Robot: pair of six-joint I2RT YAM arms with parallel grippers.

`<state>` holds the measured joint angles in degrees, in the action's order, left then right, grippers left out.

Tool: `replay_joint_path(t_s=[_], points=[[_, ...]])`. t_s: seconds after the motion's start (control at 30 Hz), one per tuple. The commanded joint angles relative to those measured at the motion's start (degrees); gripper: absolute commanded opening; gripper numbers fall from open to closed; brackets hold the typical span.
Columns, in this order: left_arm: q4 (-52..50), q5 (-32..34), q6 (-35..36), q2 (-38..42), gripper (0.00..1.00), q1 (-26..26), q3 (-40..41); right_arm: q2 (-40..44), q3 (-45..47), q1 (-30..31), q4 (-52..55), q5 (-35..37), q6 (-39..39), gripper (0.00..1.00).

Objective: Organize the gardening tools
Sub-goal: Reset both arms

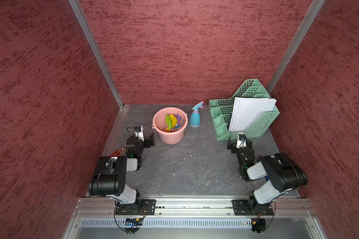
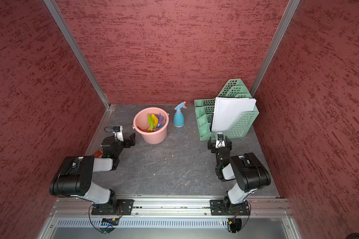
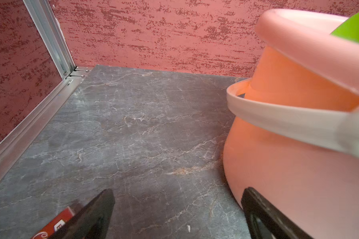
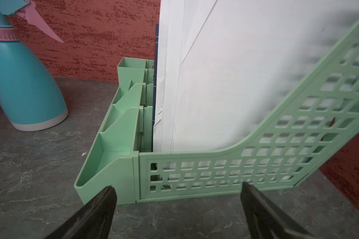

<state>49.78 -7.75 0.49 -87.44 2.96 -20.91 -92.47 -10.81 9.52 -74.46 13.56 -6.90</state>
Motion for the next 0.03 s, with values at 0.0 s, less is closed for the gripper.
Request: replay_joint_path(t_s=[0.0], points=[[1.16, 0.35, 0.51, -0.32, 1.0, -0.17, -0.78, -0.29, -0.06, -0.58, -4.35, -1.49, -0.43, 0.98]])
